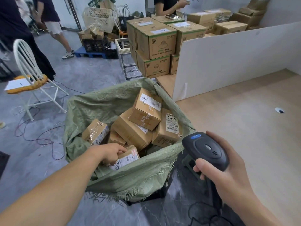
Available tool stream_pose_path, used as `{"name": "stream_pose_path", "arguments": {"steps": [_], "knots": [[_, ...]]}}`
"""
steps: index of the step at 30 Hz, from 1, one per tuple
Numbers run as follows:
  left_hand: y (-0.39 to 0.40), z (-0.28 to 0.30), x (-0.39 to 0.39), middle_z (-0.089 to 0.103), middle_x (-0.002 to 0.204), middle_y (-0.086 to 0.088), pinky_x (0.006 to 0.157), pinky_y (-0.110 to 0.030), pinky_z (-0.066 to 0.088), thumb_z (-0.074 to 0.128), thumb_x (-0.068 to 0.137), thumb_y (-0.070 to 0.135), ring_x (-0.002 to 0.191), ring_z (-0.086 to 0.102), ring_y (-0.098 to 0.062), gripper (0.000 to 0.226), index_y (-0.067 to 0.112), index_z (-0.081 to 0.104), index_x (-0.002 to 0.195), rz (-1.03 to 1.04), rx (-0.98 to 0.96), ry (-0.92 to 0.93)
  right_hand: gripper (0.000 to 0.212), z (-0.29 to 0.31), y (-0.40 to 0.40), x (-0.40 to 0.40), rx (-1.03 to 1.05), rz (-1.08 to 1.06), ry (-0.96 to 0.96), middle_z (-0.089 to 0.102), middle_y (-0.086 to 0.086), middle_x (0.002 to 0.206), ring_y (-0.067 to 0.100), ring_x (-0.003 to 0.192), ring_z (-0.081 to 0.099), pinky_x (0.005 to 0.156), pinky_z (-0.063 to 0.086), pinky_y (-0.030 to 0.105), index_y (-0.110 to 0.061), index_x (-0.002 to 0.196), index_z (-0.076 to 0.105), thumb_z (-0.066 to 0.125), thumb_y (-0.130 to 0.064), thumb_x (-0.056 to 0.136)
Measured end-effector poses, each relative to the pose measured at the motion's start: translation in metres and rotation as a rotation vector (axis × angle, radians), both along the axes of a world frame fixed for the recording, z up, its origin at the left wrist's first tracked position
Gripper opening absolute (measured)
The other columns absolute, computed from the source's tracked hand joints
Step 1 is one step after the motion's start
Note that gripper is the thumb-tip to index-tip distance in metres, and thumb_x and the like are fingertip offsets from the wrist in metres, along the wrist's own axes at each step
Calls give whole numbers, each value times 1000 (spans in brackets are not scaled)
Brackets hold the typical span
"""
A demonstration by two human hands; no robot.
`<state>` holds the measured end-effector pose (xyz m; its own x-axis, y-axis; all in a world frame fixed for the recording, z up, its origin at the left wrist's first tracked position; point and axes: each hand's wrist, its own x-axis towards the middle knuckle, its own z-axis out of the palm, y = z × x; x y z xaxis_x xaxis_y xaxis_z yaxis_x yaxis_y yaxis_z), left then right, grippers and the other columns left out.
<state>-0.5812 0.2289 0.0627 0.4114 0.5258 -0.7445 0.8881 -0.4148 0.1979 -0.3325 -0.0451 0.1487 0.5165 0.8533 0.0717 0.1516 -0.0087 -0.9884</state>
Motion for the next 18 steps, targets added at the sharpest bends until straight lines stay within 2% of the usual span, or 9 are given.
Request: {"name": "stream_pose_path", "arguments": {"steps": [1,2,5,6,9,12,15,18], "knots": [[0,2,3,56,141,6,69,-24,52,52,83,-9,97,63,-14,80,37,47,148,-9,-11,11,70,0,0,0,3,-1,-3,76,0,109,25,88,77,69,59,29,-52,120,64,93,-25,63],[1,5,5,56,142,4,70,-24,52,49,83,-9,98,62,-14,77,35,50,146,-33,10,30,71,1,0,0,7,-2,-3,76,-1,109,25,88,77,68,59,28,-53,119,64,95,-26,62],[6,12,8,53,145,0,97,-31,52,48,87,-6,118,58,-20,65,27,57,143,-96,92,143,71,6,-2,0,18,-2,2,77,0,109,23,89,77,68,59,27,-51,123,62,88,-34,59],[9,12,8,56,143,1,100,-31,51,49,89,-4,118,58,-19,59,24,59,140,-104,108,160,72,9,-3,0,24,-6,9,76,0,110,23,90,77,69,59,27,-50,124,62,86,-36,58],[15,14,15,69,119,-1,91,-33,57,51,90,8,102,66,-18,37,16,74,117,-120,192,190,67,15,-9,4,44,-23,3,76,-1,109,22,89,77,68,58,26,-52,120,63,85,-33,59],[22,24,35,72,96,1,77,-34,59,55,85,16,87,68,-19,25,18,74,101,-131,387,169,74,21,-22,11,52,-68,10,76,-2,110,23,88,76,69,58,27,-45,127,61,85,-39,58],[13,50,84,69,91,6,75,-35,59,57,87,20,84,65,-14,19,25,72,98,-166,536,23,79,26,-46,23,42,-137,5,74,-7,116,22,90,76,70,57,26,-39,132,58,83,-42,57],[-12,69,151,69,98,5,77,-38,58,56,90,26,88,64,-17,18,27,71,100,-238,593,-145,81,31,-82,40,32,-238,-8,73,-12,116,17,89,75,71,56,28,-38,133,59,84,-41,55]]}}
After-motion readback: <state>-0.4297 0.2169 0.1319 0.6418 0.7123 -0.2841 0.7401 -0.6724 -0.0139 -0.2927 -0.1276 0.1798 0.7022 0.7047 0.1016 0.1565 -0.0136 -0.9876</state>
